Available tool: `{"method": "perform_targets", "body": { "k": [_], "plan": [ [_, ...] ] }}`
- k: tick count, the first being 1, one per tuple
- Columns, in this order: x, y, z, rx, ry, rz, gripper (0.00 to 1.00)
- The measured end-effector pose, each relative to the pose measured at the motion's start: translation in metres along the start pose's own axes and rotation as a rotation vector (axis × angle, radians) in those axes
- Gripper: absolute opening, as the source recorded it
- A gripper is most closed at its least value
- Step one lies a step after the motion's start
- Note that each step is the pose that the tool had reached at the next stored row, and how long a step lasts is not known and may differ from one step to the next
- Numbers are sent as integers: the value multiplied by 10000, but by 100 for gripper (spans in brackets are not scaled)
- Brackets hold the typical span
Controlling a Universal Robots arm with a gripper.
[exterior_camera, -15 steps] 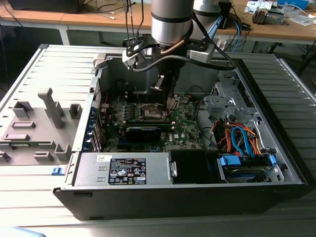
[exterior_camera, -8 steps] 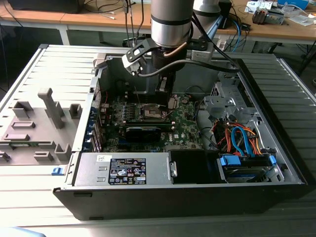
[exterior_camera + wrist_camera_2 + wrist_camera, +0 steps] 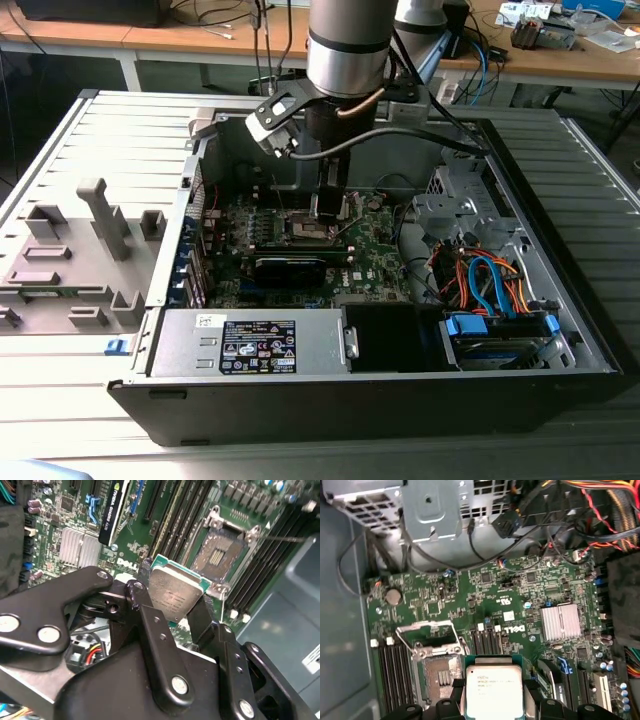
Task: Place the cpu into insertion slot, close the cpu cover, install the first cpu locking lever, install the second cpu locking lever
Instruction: 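Place the cpu into insertion slot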
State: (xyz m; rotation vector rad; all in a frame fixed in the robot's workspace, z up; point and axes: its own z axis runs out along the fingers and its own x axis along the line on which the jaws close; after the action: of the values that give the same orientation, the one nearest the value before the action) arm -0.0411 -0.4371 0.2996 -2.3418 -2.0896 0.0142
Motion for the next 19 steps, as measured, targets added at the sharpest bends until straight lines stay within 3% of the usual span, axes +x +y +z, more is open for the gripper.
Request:
{"method": "perform_targets", "body": {
  "k": [1, 4, 7, 19],
  "plan": [
    [0, 0, 4, 30, -6, -236, 55],
    [0, 0, 9, 34, -16, -1134, 55],
    [0, 0, 11, 32, -21, -1709, 55],
    [23, -4, 12, 31, -18, -1743, 55]
  ]
}}
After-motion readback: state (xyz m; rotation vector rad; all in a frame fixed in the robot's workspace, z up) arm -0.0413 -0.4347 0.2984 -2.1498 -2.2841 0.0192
